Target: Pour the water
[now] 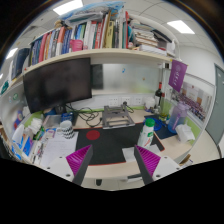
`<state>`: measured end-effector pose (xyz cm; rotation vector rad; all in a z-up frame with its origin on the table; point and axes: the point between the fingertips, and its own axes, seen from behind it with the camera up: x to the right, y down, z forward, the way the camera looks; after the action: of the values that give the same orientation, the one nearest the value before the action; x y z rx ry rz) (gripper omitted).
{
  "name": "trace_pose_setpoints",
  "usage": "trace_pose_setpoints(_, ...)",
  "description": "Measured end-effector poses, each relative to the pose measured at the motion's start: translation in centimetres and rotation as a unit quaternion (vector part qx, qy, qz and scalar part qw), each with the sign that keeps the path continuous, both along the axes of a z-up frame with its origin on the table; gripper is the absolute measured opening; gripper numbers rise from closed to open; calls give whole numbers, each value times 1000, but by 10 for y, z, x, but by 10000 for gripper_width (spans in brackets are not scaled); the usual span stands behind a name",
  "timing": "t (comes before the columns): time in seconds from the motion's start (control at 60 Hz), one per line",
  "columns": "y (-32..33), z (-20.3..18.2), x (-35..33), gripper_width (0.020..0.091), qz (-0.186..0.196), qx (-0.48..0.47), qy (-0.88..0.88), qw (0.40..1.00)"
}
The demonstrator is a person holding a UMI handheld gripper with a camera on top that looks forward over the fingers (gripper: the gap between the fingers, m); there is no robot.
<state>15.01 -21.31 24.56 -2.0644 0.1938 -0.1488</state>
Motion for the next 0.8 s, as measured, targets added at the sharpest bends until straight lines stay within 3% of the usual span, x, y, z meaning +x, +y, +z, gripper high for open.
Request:
trace_pose_setpoints(0.183, 3, -44, 95, 856, -11, -9, 7, 1000)
trace_pose_setpoints(0.317, 30, -68, 144, 853, 13, 16, 2, 1000)
trace_pose_setpoints(0.55, 95, -112, 187, 853, 46, 49, -14, 998)
trace_pose_setpoints(0.717, 131, -115, 194, 854, 52, 77, -24, 995)
trace_pose_setpoints(0.8, 144, -111, 193, 794, 54, 86, -24, 995)
